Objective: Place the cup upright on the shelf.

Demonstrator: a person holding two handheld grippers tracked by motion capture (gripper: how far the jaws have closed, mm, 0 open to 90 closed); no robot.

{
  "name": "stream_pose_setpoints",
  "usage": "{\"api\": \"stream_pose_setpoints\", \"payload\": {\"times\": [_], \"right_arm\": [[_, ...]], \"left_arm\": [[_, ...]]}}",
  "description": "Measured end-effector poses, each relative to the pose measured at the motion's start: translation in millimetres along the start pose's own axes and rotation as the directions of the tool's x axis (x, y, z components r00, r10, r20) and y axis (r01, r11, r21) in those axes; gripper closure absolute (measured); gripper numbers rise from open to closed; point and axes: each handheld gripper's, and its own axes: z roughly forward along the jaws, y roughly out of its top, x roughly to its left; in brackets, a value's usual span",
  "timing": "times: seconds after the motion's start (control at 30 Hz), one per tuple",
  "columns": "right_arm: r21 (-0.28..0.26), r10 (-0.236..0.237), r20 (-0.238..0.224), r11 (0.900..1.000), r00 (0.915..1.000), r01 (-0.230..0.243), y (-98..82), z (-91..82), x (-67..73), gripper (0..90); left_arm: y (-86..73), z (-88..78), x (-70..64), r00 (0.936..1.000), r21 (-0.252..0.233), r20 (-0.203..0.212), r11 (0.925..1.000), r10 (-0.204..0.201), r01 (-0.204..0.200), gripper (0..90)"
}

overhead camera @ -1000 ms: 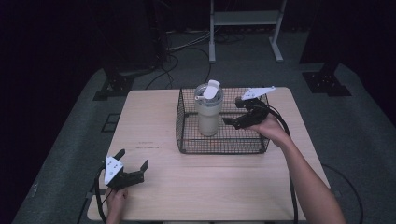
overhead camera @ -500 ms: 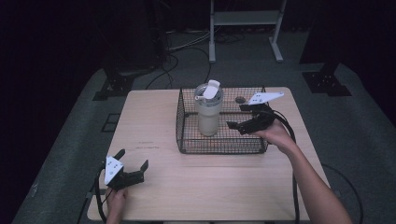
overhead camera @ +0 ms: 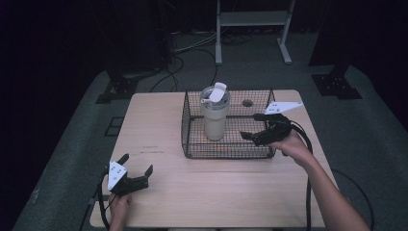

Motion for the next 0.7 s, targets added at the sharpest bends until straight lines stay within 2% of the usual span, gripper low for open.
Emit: {"api": "stream_pose_setpoints", "payload": {"times": [0.47, 0.7], "right_arm": [[-0.014, 0.007, -0.006, 1.000, 1.0000, -0.007, -14.2, -18.6, 8.3, 9.4], [-0.009, 0.011, -0.003, 1.000, 0.9999, -0.011, -27.4, -25.9, 10.1, 9.4]], "left_arm": [[0.0, 0.2, -0.5, 1.0000, -0.001, 0.000, 1.0000, -0.004, 0.004, 0.0], [0.0, 0.1, -0.3, 1.0000, 0.001, 0.000, 1.0000, 0.001, -0.001, 0.0]]}}
